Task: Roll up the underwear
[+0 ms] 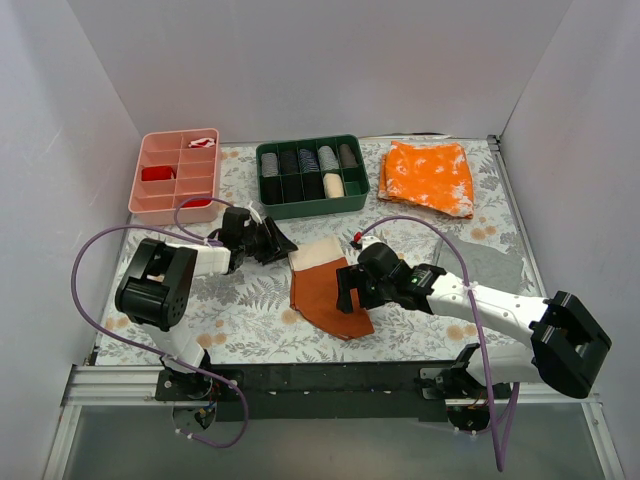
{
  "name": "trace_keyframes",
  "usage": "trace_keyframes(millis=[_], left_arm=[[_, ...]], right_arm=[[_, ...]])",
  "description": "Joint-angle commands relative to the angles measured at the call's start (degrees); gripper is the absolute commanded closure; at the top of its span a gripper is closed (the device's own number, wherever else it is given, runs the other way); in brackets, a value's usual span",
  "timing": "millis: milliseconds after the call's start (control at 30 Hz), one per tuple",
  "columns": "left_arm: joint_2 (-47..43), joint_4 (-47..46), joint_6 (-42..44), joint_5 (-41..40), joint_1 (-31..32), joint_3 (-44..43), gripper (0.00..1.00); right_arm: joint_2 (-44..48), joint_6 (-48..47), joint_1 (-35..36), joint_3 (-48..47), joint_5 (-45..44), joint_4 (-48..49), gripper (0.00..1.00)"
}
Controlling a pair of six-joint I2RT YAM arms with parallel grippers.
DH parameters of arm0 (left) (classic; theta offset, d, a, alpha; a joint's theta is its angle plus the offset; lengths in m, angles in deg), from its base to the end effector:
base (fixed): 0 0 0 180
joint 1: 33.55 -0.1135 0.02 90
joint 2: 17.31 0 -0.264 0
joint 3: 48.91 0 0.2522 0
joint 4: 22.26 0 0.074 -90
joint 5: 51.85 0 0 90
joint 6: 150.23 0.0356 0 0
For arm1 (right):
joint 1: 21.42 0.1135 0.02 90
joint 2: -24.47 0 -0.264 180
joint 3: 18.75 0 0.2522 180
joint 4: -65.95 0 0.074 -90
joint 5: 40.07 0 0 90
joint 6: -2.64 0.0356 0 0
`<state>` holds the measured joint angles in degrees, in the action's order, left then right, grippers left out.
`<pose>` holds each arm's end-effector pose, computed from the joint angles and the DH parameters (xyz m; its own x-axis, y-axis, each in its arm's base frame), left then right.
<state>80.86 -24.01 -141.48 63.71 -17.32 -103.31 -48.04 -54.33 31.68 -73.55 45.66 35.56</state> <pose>0.3015 -0.1038 0.1293 -0.6512 -0.7391 0.1724 -0.5501 0.3031 -0.7782 0.1546 0.2016 0.2071 -0.7931 -0.1510 -0.5901 -0.4000 0.8598 0.3176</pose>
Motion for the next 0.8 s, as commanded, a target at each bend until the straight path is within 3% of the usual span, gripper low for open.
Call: trace_keyframes(millis=[0,467,600,767], left_arm=[[0.4,-1.8,0.9,0.3,-0.3,0.8,0.6],[1.2,-1.7,0.7,1.2,-0.3,0.3,0.74],[0.7,-1.3,0.8,1.2,-0.3,0.0,0.78],[0.4,0.0,1.4,1.3,-0.3,0.0,0.86]], right_arm=[[-0.6,0.8,-0.1,-2.5,1.0,0.6,0.05],[-3.1,0.4,0.6,-4.1,3.5,1.2,0.08],[-4.0,1.6,2.1,-5.6,0.4,-0.2,0.14],[-7.5,1.4,6.0,-10.4,-4.3,-2.3,0.31]])
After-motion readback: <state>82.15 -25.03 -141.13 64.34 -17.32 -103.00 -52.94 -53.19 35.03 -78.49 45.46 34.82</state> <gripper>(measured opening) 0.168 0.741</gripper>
